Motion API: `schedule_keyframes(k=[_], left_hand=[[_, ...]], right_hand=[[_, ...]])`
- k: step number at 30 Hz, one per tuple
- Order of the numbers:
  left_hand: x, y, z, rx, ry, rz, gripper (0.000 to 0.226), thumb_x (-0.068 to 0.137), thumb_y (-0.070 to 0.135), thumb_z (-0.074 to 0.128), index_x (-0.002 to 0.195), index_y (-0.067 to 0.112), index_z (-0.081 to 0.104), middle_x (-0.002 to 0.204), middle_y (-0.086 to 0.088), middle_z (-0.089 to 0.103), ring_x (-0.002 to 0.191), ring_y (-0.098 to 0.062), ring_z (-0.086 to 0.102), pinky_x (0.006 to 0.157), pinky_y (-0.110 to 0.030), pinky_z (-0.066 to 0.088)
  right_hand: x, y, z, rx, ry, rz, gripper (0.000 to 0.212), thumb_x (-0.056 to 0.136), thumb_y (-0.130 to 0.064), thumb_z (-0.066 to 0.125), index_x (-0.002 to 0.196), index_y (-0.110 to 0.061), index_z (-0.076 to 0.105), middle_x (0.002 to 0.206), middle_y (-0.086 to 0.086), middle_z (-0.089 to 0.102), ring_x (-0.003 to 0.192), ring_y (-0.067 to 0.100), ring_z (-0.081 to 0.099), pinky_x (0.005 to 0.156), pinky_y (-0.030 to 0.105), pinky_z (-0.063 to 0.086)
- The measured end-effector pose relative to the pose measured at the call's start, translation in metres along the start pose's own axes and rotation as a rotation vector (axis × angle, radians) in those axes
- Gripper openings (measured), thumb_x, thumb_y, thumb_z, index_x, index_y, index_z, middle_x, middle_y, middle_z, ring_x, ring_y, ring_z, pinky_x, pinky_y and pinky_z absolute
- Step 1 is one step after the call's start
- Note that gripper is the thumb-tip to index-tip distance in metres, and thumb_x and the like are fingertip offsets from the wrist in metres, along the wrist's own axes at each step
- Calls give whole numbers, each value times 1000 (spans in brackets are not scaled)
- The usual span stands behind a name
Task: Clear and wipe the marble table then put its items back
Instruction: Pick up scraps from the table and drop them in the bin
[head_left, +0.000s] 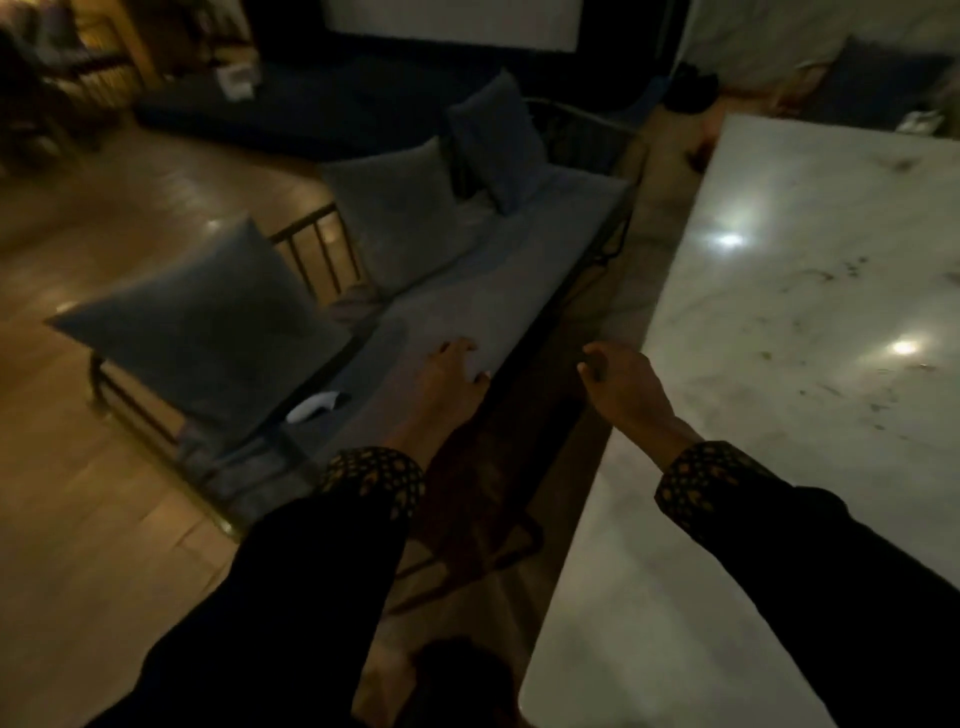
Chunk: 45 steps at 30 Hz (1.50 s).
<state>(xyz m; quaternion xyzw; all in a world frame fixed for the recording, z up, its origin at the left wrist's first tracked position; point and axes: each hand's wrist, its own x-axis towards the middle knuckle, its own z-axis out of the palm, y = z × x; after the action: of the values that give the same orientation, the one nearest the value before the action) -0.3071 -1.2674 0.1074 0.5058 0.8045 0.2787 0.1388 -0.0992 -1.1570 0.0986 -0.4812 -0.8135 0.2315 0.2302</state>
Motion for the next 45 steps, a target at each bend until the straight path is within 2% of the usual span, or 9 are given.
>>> schedule_keyframes(k=[4, 7, 10, 12, 16, 19, 27, 31, 45], left_hand=[[59, 16, 10, 21, -42, 136, 56, 88, 46, 46, 131, 11, 53, 136, -8, 53, 125, -29, 49, 105, -37, 39], [115, 18, 22, 21, -123, 237, 69, 83, 60, 32, 132, 16, 53, 136, -6, 53, 124, -26, 50, 107, -36, 38], [165, 27, 17, -20, -217, 309, 48, 91, 39, 56, 134, 18, 50, 136, -7, 51, 120, -25, 51, 105, -35, 41], [201, 31, 11, -46, -250, 381, 44, 89, 28, 63, 131, 17, 53, 133, -9, 53, 119, -27, 53, 104, -39, 43], [265, 41, 0, 10, -277, 485, 49, 87, 39, 58, 127, 10, 57, 129, -12, 56, 119, -30, 55, 102, -36, 43], [290, 51, -2, -30, -298, 539, 43, 89, 27, 64, 129, 12, 55, 131, -12, 54, 119, -28, 53, 101, -34, 41], [345, 79, 23, -126, -357, 642, 41, 90, 25, 62, 129, 15, 53, 133, -10, 53, 119, -27, 52, 98, -37, 46], [383, 98, 47, -120, -401, 683, 42, 90, 24, 62, 130, 13, 51, 132, -12, 52, 119, -29, 52, 99, -45, 46], [612, 229, 148, -41, -448, 672, 39, 91, 28, 59, 127, 20, 49, 132, -6, 49, 117, -27, 51, 95, -44, 47]], right_hand=[[23, 20, -34, -62, 55, 73, 31, 96, -23, 56, 123, -8, 59, 125, 14, 56, 113, 31, 55, 92, 40, 46], [52, 26, -46, -89, 145, 176, 28, 96, -23, 55, 122, -12, 58, 126, 9, 54, 115, 27, 53, 89, 32, 42], [88, 22, -47, -79, 248, 274, 29, 95, -22, 56, 124, -14, 57, 129, 7, 53, 117, 25, 53, 89, 26, 39], [108, 15, -45, -76, 297, 315, 29, 95, -23, 57, 123, -14, 57, 129, 7, 53, 117, 24, 53, 89, 27, 41], [138, 5, -43, -85, 384, 361, 30, 95, -27, 57, 123, -15, 57, 129, 5, 53, 119, 22, 51, 90, 29, 43], [149, 5, -43, -128, 401, 412, 31, 96, -28, 56, 124, -15, 56, 131, 4, 52, 122, 22, 48, 90, 28, 41], [191, 23, -55, -186, 453, 482, 30, 96, -28, 57, 122, -13, 57, 131, 6, 51, 115, 23, 53, 84, 28, 41], [227, 52, -62, -201, 464, 472, 30, 94, -28, 58, 120, -13, 59, 128, 5, 52, 116, 23, 52, 90, 35, 48], [446, 209, -155, -199, 566, 517, 30, 93, -26, 61, 118, -9, 61, 128, 11, 53, 110, 29, 57, 84, 30, 42]])
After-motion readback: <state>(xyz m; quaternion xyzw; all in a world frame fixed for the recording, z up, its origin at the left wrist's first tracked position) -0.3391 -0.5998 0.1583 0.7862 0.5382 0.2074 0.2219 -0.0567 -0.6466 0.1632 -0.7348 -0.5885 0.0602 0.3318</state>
